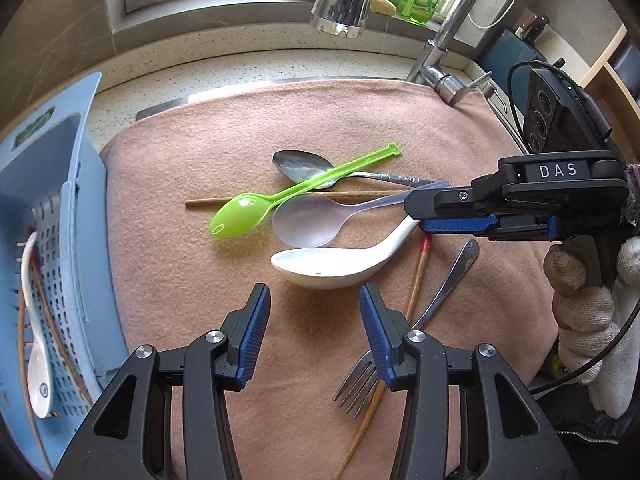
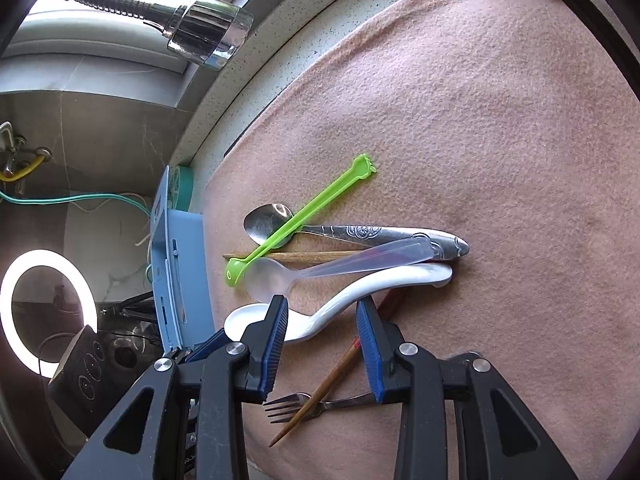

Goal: Organize utensils
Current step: 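Close the right gripper on the second white ceramic spoon's handle, then lift the white spoon with the right gripper over the blue basket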

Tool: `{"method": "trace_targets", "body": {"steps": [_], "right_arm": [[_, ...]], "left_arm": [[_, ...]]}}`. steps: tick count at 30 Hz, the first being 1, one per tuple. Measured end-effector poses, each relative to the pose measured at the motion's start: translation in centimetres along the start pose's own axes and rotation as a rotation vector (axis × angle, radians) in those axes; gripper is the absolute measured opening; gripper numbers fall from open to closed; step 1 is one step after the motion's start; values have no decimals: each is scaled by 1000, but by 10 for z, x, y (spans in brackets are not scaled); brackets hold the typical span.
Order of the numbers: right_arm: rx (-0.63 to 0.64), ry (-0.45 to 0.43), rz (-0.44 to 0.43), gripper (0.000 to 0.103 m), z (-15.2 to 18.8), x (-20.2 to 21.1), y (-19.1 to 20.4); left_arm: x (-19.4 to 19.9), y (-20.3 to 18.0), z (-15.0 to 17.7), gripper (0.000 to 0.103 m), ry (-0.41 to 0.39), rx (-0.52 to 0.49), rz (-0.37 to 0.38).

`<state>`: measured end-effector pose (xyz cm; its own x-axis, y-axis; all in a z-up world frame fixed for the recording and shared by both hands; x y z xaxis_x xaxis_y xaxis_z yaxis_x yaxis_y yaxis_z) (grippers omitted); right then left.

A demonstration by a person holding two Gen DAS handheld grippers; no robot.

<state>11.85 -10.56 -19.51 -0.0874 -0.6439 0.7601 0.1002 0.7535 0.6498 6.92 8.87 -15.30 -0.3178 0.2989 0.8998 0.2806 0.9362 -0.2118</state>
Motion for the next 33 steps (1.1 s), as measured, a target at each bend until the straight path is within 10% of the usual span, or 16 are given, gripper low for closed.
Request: {"method": "trace_targets", "body": {"steps": [33], "right_arm": [[133,-20,-57,10,14,24,24]], "left_arm": [[6,-8,8,46,-60,3,8]]}}
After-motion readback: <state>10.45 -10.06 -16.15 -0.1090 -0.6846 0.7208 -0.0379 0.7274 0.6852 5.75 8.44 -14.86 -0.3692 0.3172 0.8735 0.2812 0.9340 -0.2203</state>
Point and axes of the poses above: each gripper's, at about its wrist camera, not at the fingertips, and x roughly against the way its jaws point, y to its left, z to its underside, the point moved 1 cm from there along -x, roughly the way its jaws point, and after that the axes turned 1 degree about -x, right-handed, at the moved point
